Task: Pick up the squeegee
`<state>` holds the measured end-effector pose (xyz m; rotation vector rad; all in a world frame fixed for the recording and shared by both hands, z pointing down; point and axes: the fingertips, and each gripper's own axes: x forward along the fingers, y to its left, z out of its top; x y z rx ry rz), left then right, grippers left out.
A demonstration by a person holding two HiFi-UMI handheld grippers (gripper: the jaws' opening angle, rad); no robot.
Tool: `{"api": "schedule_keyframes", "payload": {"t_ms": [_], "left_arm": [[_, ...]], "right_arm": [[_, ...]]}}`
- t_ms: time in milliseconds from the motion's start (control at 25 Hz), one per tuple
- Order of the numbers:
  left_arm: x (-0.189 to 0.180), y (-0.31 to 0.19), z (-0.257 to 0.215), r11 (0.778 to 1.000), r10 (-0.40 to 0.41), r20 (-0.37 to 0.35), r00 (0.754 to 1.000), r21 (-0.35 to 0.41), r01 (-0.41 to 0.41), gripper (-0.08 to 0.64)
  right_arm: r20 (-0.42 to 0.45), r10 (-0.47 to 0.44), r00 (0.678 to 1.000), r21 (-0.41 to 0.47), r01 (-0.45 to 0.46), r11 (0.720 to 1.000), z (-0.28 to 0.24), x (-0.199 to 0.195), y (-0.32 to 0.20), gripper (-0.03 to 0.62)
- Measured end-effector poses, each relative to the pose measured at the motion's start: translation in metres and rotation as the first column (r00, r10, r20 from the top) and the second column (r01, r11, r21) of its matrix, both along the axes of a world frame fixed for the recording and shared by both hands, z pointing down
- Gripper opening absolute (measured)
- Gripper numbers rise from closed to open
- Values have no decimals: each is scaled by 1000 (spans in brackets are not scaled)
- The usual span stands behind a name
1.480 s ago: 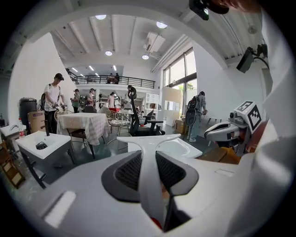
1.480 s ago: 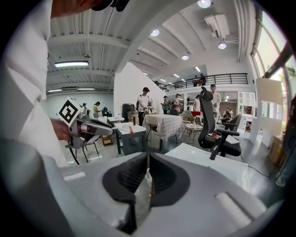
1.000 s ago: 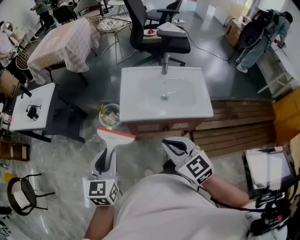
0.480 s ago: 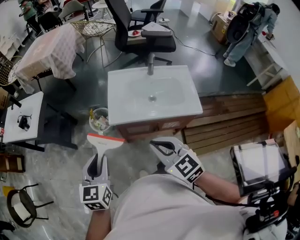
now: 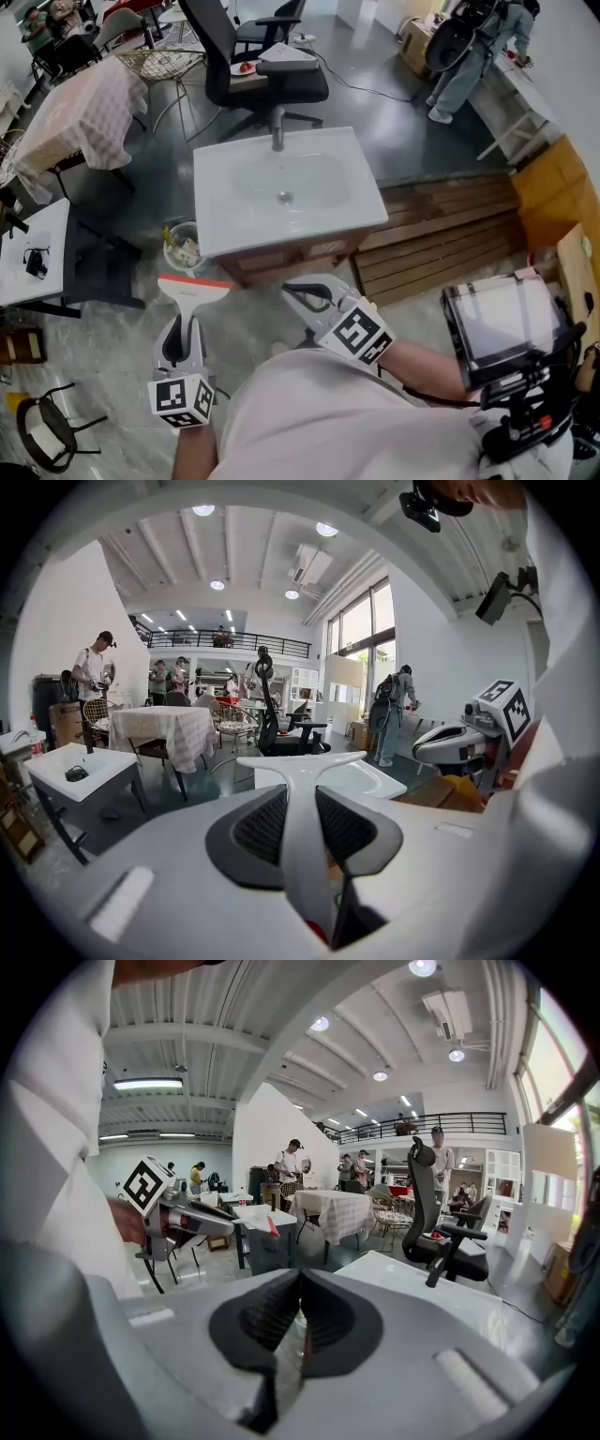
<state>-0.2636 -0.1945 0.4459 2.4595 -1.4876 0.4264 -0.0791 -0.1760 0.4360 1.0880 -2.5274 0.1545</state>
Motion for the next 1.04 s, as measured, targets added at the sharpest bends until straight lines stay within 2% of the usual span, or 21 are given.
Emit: {"api": "schedule_keyframes", "payload": {"t_ms": [600, 1040], "left_arm": [[16, -8, 1, 1000, 15, 7, 1000, -5, -15, 101], [39, -41, 7, 1000, 7, 21, 1000, -13, -7, 101]], "right_arm": [[0, 0, 1000, -1, 0, 1000, 0, 13, -5, 3], [5, 10, 1000, -2, -10, 1000, 6, 42, -29, 3]]}}
